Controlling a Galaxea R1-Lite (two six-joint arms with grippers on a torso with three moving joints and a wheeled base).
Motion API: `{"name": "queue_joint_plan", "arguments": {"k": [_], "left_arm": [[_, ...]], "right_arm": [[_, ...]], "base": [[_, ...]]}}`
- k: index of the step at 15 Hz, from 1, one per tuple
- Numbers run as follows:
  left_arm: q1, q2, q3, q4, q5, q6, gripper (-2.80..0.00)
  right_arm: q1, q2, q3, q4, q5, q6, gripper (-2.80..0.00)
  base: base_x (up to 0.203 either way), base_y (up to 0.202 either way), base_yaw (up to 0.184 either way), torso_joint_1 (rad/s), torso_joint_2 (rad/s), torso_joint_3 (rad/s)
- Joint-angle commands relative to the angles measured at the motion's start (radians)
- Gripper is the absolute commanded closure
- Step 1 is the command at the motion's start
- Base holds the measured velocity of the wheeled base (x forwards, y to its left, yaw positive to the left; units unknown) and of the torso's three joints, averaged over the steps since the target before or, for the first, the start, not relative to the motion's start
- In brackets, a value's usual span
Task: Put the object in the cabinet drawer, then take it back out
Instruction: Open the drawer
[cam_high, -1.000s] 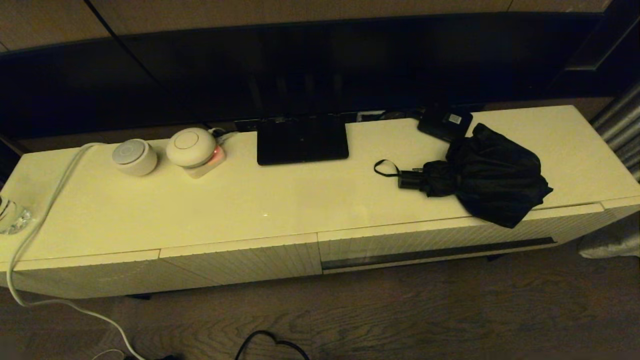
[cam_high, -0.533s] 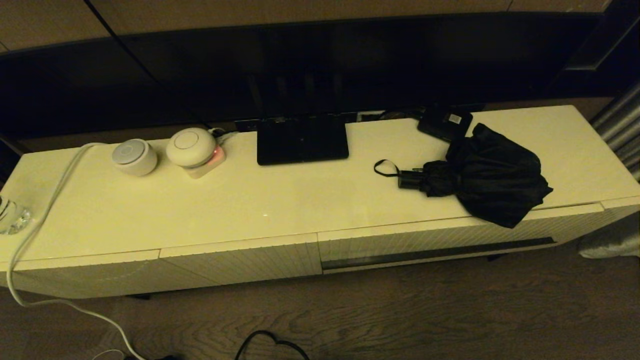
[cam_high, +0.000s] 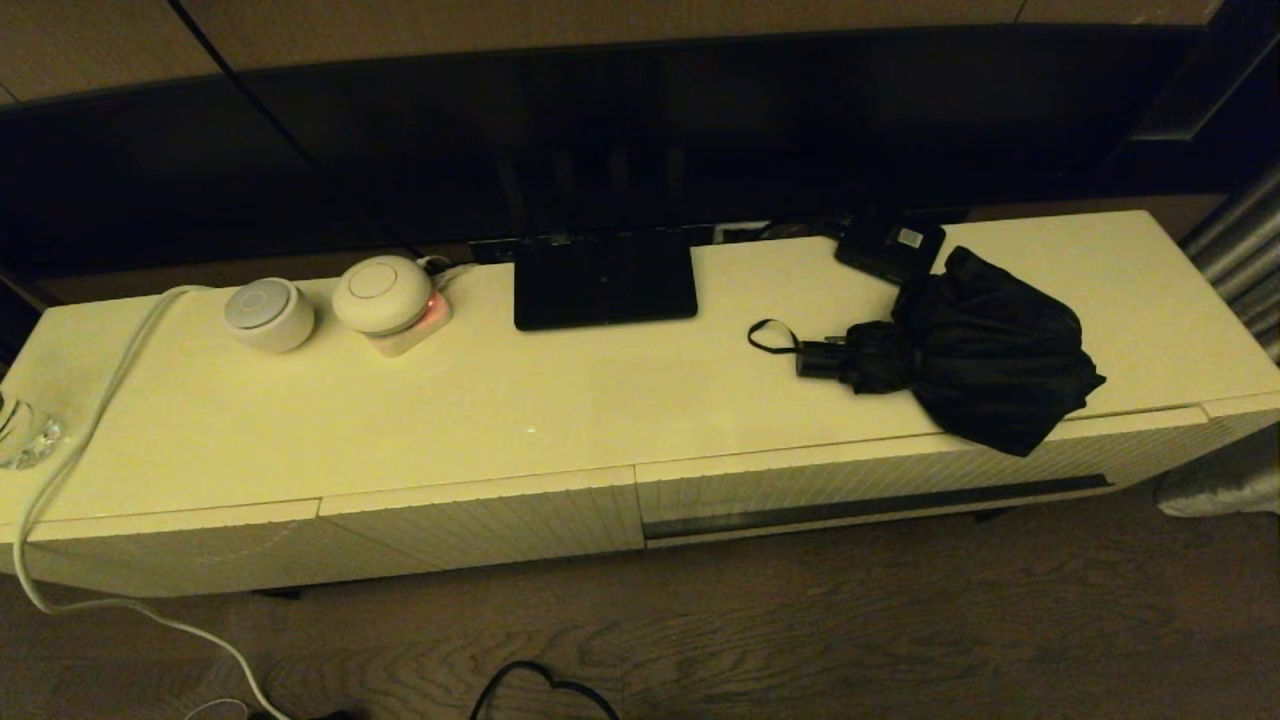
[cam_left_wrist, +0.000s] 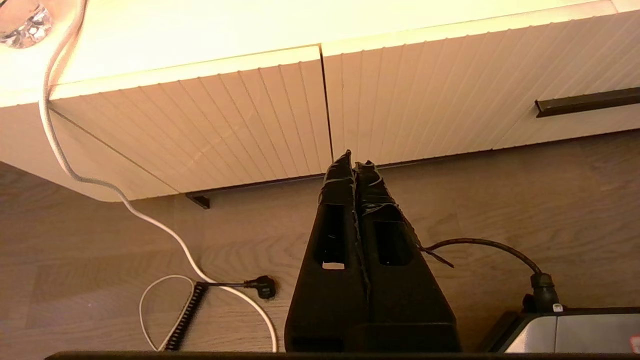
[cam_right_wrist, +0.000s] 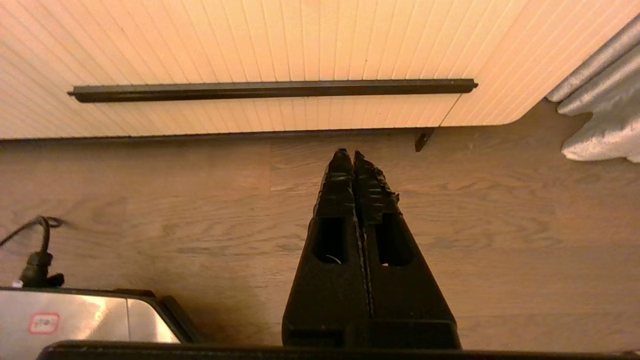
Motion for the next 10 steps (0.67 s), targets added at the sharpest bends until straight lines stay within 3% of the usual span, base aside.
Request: {"name": "queue_joint_plan", "arguments": {"k": [1, 10], "left_arm": [[0.0, 0.0, 0.003, 0.0, 0.0, 0.0, 0.0], [0.0, 0.0, 0.003, 0.0, 0.0, 0.0, 0.0]], "right_arm": [[0.0, 0.0, 0.0, 0.0, -0.002, 0.029, 0.0], [0.0, -0.003, -0.007, 0.011, -0.007, 0.022, 0.0]], "base": [[0.0, 0.0, 0.0, 0.0, 0.0, 0.0], [0.0, 0.0, 0.0, 0.0, 0.0, 0.0]]}}
